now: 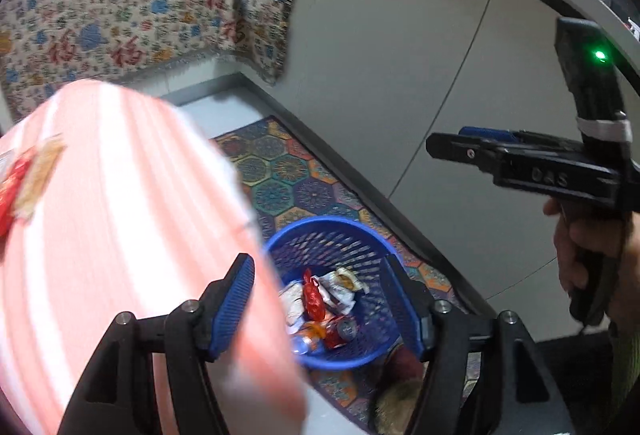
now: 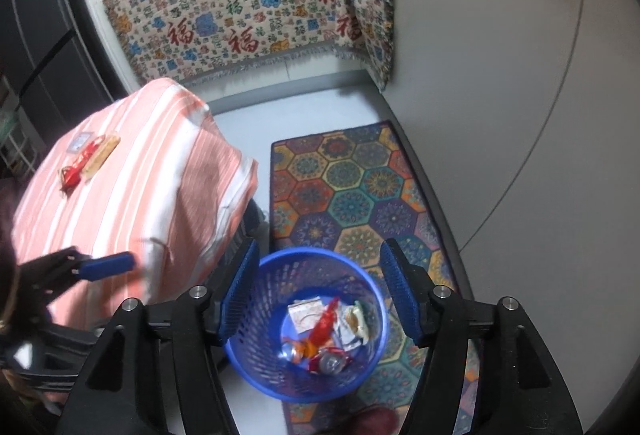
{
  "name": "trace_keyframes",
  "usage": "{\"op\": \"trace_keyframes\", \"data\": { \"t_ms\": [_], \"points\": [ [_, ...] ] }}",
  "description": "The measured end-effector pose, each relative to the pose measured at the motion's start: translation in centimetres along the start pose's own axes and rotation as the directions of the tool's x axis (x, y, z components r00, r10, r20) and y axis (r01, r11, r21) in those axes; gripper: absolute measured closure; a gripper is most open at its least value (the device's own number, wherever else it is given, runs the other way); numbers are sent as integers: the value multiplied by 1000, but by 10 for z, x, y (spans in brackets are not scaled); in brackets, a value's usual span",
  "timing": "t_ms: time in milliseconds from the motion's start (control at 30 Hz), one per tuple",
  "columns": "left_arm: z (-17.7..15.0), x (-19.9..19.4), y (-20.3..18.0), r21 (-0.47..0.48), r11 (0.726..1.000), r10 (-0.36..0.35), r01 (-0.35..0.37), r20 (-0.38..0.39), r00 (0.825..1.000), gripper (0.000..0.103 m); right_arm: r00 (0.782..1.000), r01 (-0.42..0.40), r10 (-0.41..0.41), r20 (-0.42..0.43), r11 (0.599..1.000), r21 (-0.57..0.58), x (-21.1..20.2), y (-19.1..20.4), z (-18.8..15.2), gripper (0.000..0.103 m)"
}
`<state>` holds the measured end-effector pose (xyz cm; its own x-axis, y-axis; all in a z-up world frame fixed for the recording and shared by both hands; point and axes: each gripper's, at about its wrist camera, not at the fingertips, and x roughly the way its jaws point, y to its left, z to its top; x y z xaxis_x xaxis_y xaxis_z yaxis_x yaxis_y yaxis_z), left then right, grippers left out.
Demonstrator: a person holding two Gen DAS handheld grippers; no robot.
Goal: Collect trash
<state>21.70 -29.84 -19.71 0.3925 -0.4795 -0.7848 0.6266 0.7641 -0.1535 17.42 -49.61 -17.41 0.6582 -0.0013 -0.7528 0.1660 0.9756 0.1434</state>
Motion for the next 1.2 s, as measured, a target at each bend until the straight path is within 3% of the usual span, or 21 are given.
{"op": "trace_keyframes", "data": {
  "t_ms": [167,333,500,667,867,1033,1200],
  "points": [
    [-36,-40,40,-27,995,97,-96,12,995,37,999,-40,42,18,995,-90,3,42,0,33],
    [-73,-78,95,-81,971,226,-225,12,974,37,987,-151,157,19,971,-185,9,112,-4,31],
    [-92,-106,155,-166,945,285,-281,-1,959,37,960,-267,278,-18,902,-339,17,198,-18,30],
    [-99,-118,194,-222,923,322,-315,-7,947,37,946,-317,309,-94,831,-458,34,258,-36,29],
    [-91,-115,223,-309,896,339,-320,9,941,37,953,-302,274,-129,821,-484,52,277,-46,29],
    [-55,-90,241,-319,883,368,-345,11,930,37,952,-304,272,-139,821,-484,54,280,-52,24],
    [-30,-69,261,-300,845,455,-443,-34,890,37,949,-314,281,-140,818,-483,50,279,-54,22]
  ]
}}
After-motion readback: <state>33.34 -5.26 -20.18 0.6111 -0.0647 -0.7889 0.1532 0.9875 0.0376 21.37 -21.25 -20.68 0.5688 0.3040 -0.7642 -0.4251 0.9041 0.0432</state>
